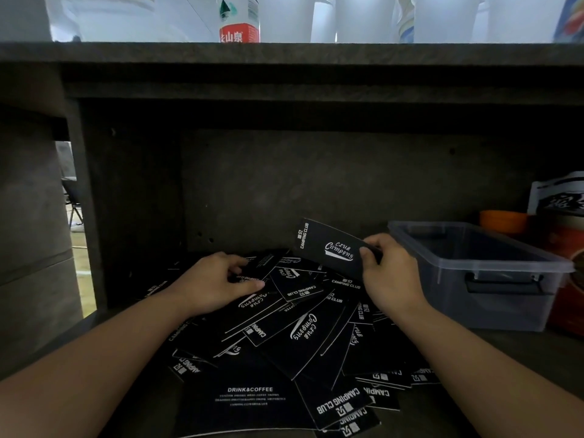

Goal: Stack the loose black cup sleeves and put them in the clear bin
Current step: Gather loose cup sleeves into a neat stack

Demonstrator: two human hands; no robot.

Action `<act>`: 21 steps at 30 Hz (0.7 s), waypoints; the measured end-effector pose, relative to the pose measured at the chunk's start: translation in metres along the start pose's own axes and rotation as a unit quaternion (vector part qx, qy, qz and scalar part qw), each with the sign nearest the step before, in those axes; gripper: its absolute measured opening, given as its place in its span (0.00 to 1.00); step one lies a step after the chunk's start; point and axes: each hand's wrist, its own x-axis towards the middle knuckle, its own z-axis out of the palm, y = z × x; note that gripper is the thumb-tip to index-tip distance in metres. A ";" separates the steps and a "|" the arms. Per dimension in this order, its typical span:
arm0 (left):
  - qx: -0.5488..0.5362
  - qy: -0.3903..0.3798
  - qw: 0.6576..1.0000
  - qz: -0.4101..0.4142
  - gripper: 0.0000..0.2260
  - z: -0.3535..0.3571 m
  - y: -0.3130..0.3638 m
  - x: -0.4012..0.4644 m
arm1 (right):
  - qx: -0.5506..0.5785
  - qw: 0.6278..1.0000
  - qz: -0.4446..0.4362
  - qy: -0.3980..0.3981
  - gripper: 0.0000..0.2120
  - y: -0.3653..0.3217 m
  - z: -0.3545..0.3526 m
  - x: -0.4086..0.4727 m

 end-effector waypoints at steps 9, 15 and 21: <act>0.059 0.049 0.997 0.005 0.25 0.006 0.000 0.004 | -0.022 0.999 -0.002 -0.025 0.06 0.000 0.001 -0.001; 0.134 0.057 0.988 0.057 0.19 0.000 0.004 0.000 | -0.025 0.999 -0.022 -0.035 0.08 0.001 0.000 -0.001; 0.078 0.066 0.994 0.029 0.24 0.004 -0.001 0.002 | -0.026 0.998 -0.032 -0.039 0.09 0.003 0.000 0.000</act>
